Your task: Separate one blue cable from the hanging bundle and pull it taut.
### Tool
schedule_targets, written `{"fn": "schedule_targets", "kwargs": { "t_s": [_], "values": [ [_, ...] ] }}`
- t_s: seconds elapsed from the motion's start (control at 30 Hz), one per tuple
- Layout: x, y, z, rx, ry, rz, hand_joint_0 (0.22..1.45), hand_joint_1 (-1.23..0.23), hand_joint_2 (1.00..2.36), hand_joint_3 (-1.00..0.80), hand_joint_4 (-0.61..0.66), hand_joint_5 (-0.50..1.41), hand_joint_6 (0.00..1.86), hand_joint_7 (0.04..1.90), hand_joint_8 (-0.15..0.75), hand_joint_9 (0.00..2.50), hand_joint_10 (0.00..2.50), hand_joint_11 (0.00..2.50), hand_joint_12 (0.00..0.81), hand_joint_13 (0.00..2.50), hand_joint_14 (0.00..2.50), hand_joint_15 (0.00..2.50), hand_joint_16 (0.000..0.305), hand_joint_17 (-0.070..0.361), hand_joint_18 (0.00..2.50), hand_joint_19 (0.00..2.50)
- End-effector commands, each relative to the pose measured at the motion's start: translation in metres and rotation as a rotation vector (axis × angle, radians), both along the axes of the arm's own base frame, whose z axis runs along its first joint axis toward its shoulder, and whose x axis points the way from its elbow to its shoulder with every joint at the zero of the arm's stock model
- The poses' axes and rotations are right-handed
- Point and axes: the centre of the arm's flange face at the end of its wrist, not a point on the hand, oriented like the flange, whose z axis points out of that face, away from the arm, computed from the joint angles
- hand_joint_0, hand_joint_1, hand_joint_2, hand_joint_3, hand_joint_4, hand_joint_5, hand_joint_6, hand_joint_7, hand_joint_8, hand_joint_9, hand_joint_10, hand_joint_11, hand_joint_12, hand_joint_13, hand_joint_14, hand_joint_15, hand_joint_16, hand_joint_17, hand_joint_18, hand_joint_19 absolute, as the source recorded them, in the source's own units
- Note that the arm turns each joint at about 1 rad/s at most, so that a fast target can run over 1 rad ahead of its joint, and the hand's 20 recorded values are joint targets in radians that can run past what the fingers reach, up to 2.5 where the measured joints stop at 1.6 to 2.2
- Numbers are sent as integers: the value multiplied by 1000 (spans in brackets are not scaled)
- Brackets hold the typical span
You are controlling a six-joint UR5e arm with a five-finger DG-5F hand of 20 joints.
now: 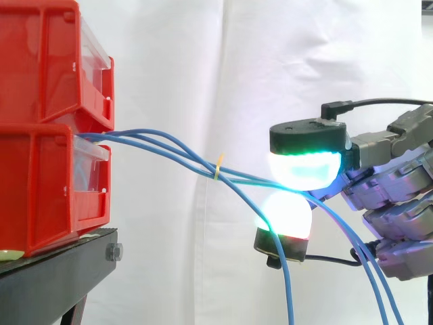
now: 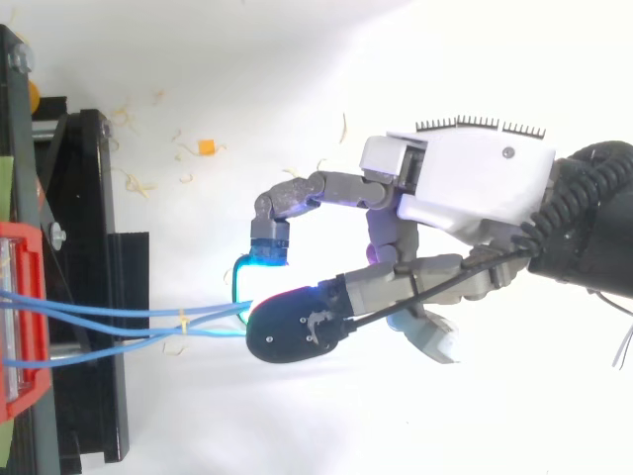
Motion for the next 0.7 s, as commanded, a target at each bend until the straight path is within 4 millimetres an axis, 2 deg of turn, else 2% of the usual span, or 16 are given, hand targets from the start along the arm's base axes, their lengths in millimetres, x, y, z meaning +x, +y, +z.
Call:
{"fn": "schedule_targets", "kwargs": {
  "t_s": [0.0, 0.17, 0.3, 0.43, 0.53, 0.67],
  "values": [
    [0, 0, 0, -3, 0, -2, 736, -691, 1017, -273, 98, 140, 504, 1193, 179, 2180, 29, 797, 321, 1867, 26, 1202, 45, 100, 1371, 977],
    [0, 1, 1, -3, -1, -1, 719, -730, 1022, -136, 70, 141, 504, 1194, 206, 2178, 33, 819, 316, 1868, 26, 1197, 45, 102, 1376, 973],
    [0, 1, 0, -2, 0, -2, 706, -800, 1021, -107, 71, 143, 504, 1201, 220, 2176, 32, 816, 331, 1873, 27, 1193, 48, 108, 1395, 939],
    [0, 1, 0, -3, 0, -1, 701, -877, 1019, -119, 76, 142, 505, 1214, 221, 2171, 31, 813, 336, 1871, 26, 1192, 49, 111, 1403, 935],
    [0, 1, 0, -2, 0, -2, 678, -998, 1019, -123, 100, 137, 504, 1232, 235, 2147, 28, 803, 335, 1859, 26, 1191, 51, 115, 1400, 922],
    [0, 1, 0, -3, 0, -1, 602, -974, 1016, -213, 172, 127, 504, 1240, 241, 2119, 28, 786, 356, 1839, 25, 1185, 57, 129, 1390, 910]
  ]
}}
